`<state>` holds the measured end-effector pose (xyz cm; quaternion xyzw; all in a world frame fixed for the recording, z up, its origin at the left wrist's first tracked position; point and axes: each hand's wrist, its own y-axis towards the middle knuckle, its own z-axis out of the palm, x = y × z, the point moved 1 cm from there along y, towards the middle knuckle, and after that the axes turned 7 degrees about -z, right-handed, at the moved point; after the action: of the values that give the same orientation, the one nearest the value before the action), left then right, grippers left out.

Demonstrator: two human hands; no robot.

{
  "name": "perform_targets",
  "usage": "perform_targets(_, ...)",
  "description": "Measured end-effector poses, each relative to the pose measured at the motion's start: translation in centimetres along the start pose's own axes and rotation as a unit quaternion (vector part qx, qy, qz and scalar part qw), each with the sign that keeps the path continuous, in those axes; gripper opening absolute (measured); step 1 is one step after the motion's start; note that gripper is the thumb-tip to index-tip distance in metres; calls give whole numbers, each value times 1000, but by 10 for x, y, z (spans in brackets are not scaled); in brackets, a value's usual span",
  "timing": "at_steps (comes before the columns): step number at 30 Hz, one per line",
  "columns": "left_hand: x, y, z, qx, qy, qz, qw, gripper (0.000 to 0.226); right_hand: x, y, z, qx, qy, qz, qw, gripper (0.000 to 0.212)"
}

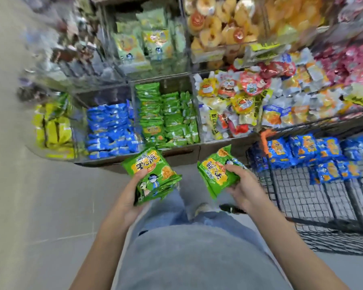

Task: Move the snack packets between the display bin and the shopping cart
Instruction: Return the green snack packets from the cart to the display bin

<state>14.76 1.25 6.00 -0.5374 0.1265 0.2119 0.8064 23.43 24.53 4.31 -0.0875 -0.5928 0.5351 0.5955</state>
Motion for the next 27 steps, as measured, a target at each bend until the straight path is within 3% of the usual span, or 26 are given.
perform_targets(6,-28,11,-40,-58,-40,7,997,20,-14,27,77,32,24,85,996,14)
perform_targets(13,-97,44,-69,-51,-19,-2,999,42,-31,65,161,-10,29,184,982,7)
perform_targets(16,-122,56,-73,-28,-12,-7,1000,35,-40,76,185,-24,72,182,980,1)
perform_targets(17,-129,60,-74,-25,-10,-9,1000,31,-43,79,191,-20,77,173,982,13)
perform_targets(19,-139,70,-78,-22,-1,-11,1000,31,-48,89,199,-5,59,160,985,55)
perform_targets(21,-143,80,-81,-18,6,-15,1000,36,-51,100,204,15,28,160,987,74)
perform_targets(23,-144,90,-83,-26,6,-23,999,35,-53,112,205,20,26,169,985,63)
perform_targets(24,-143,94,-84,-32,3,-29,999,36,-54,118,206,20,6,173,985,46)
perform_targets(25,-142,98,-85,-36,-1,-34,999,37,-53,122,207,23,-34,177,983,28)
perform_targets(27,-138,104,-87,-39,-11,-47,998,37,-52,134,208,40,-116,163,979,17)
